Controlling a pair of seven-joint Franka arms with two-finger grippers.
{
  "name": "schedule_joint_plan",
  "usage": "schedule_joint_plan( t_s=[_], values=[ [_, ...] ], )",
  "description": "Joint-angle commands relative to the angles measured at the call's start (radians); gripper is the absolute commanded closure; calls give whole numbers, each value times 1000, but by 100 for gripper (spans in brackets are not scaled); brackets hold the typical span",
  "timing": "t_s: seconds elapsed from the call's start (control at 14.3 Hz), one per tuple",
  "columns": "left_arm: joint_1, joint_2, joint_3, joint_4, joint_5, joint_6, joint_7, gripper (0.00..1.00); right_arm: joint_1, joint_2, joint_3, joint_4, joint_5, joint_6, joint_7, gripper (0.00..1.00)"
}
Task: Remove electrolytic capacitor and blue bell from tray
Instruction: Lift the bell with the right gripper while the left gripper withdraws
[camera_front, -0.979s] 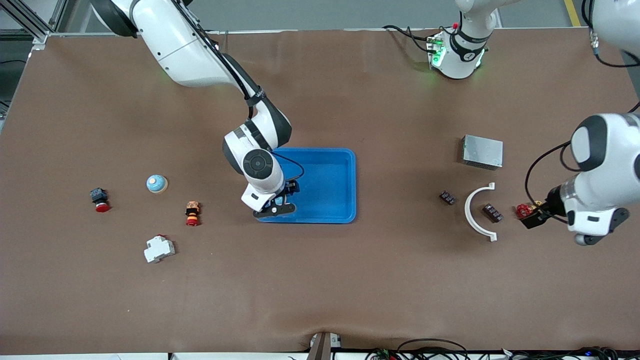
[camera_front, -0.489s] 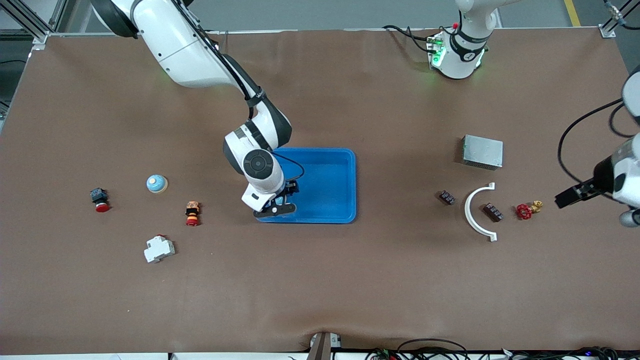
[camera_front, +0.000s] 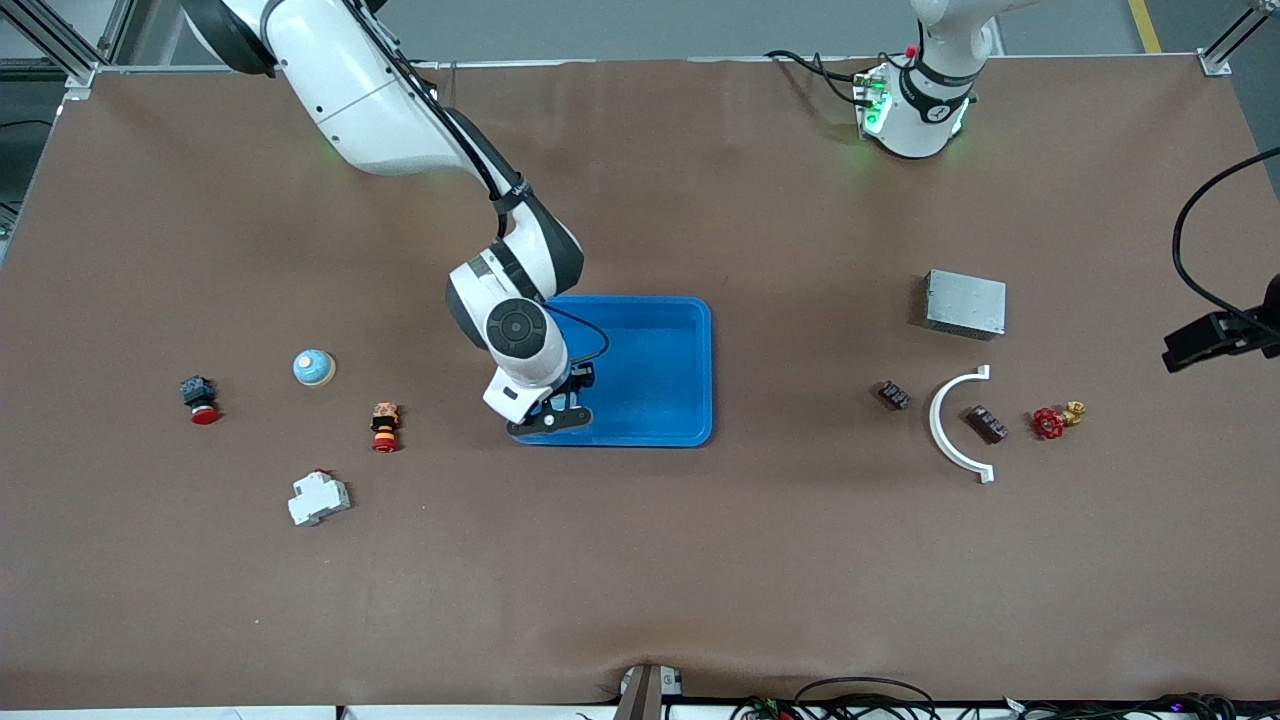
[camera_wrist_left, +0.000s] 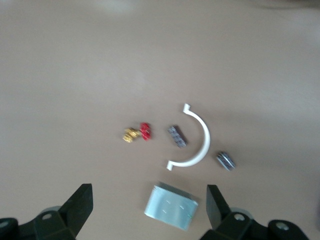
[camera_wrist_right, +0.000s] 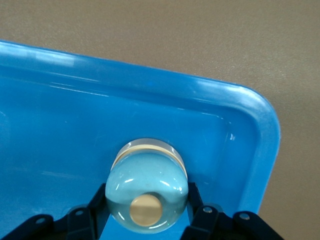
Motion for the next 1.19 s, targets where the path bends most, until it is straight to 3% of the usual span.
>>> schedule_joint_plan(
  t_s=[0.0,0.21,0.35,0.42,0.63,1.12],
  values=[
    [-16,-114,9,-52,-72,-35,14,0,-6,-7,4,8,-11,-7,0,82],
    [-242,-180,235,-106,-108,-64,43,0,-9,-71,6,7,-10,-89,-2,82],
    [-296,-242,281,-187,-132,-66,45,0,-31,-130,6,7,-10,-161,-24,82],
    [-340,-260,339,-203,-132,-66,46,0,-47,-157,6,7,-10,-192,-64,82],
    [-333,-317,332,-234,-132,-72,43,0,-122,-205,6,7,-10,-232,-213,82],
    [-322,-319,342,-212,-146,-92,52,0,-381,-211,3,11,-8,-266,-755,82]
  ],
)
